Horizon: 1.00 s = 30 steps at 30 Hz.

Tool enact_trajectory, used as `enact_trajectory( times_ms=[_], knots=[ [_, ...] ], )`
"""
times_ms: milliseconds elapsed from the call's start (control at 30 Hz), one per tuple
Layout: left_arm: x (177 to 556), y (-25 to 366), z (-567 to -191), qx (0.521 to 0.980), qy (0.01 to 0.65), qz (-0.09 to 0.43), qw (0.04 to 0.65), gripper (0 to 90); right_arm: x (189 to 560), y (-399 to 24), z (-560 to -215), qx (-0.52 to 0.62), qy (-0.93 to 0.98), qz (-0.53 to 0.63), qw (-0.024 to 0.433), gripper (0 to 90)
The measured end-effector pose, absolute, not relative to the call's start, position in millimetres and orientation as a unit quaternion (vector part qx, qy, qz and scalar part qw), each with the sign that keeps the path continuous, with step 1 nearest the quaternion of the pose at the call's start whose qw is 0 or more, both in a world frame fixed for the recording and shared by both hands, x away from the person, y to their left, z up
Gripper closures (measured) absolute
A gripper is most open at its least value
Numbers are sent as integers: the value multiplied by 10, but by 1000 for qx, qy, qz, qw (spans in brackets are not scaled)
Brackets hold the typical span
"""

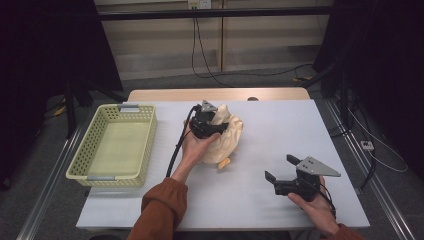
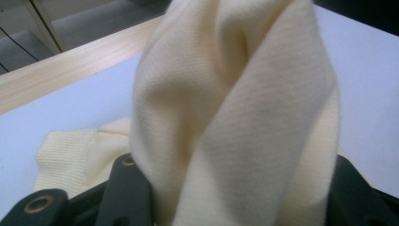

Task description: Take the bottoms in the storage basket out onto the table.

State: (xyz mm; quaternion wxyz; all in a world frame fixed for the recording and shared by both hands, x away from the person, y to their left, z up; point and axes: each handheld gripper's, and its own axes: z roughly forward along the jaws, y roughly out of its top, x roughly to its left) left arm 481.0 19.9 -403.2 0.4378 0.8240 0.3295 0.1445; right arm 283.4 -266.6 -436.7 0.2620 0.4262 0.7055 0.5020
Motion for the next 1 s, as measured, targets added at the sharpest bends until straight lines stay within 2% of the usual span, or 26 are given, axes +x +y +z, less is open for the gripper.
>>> enact_trajectory(
  times_ms=[667, 1000],
  knots=[
    [4809, 150, -4223, 843, 330, 143, 399, 429, 2834, -2657, -4366, 426, 707, 501, 262, 36],
    [4842, 123, -4306, 846, 331, 133, 397, 336, 2836, -2653, -4367, 425, 707, 501, 262, 36]
  ],
)
